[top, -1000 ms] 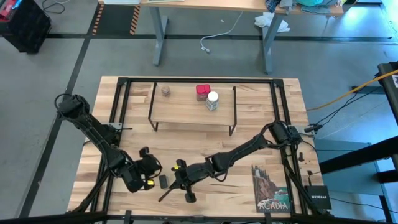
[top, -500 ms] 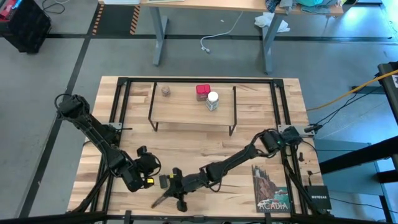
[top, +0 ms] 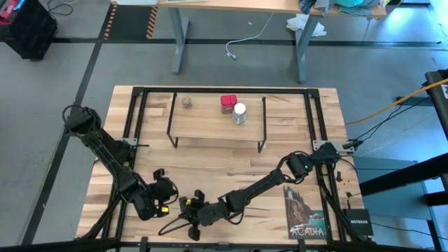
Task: Shelf spices
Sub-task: Put the green seasoning can on the shelf
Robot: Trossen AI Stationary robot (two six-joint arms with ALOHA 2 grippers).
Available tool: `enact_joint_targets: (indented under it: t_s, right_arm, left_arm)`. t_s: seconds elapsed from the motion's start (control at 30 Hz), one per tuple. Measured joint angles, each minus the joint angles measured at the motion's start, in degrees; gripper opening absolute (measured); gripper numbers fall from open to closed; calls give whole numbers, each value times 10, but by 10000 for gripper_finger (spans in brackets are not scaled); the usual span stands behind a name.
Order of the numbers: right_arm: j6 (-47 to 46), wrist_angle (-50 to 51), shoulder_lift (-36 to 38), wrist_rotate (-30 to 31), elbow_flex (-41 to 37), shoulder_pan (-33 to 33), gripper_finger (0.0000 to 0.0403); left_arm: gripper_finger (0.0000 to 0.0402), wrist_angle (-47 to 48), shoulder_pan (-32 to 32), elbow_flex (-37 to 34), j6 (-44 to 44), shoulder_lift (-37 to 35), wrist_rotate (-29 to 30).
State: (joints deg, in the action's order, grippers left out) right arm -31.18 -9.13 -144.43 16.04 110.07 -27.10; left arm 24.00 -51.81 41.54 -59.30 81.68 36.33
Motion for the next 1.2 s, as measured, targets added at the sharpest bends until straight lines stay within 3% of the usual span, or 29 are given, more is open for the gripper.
enact_joint_targets:
  t_s: [0.57,1.2]
  right_arm:
    - [-93,84,0,129,0,-3,1]
    - [-121,164,0,329,-1,-3,1]
  left_arm:
    - [1,-54,-26,0,8,74,-3]
    - [1,-71,-33,0,-1,78,21]
